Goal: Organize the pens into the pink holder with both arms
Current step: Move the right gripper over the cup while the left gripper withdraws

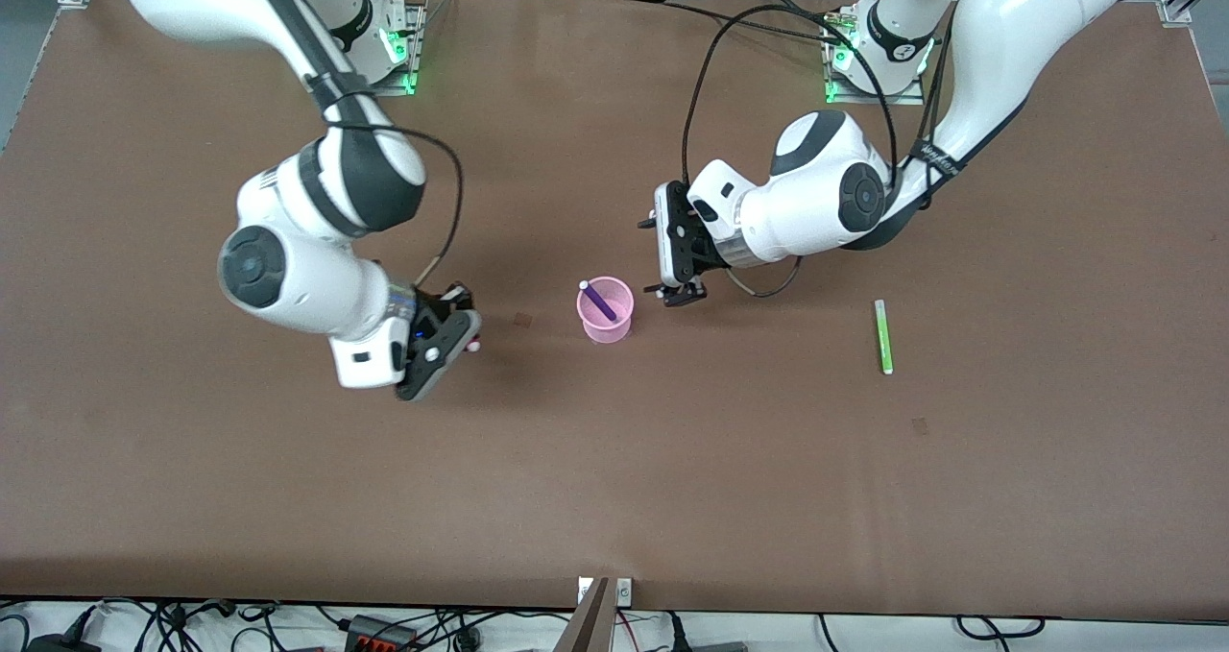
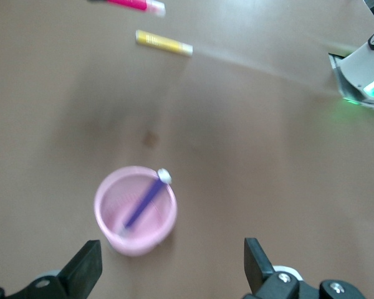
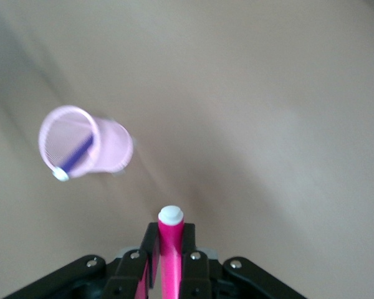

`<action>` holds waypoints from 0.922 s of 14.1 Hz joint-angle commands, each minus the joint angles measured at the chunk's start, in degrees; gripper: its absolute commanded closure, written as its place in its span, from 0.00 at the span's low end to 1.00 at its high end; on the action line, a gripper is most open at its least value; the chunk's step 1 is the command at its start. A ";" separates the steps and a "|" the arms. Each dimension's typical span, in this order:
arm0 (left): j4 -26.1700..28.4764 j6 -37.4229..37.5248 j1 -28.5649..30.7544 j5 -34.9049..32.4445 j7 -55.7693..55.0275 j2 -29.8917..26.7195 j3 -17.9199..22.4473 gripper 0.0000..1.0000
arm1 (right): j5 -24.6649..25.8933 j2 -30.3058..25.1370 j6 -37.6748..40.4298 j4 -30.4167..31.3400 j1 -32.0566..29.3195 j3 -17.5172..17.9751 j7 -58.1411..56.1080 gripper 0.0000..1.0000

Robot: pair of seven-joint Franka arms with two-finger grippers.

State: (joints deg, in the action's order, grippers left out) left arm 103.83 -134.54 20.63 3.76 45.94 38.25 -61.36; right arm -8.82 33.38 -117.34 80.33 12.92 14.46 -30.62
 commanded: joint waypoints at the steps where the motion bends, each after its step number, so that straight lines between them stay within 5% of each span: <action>1: -6.68 14.17 0.64 -0.94 -9.43 -2.91 2.72 0.00 | -0.67 -0.33 -5.06 -0.44 3.94 1.27 -1.37 1.00; 10: -29.72 46.79 0.82 -21.77 -25.90 -3.87 7.56 0.00 | -0.40 0.46 -18.25 -0.27 13.62 1.36 -11.55 1.00; 13: -29.92 47.88 -2.15 -16.62 -25.81 -12.64 20.18 0.00 | -0.58 1.95 -21.08 0.00 15.29 1.36 -11.57 1.00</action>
State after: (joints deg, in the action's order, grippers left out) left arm 73.87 -88.01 21.59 -16.14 20.61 32.21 -49.70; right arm -8.81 34.23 -136.45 80.38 27.22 15.96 -40.71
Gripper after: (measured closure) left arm 0.000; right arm 0.824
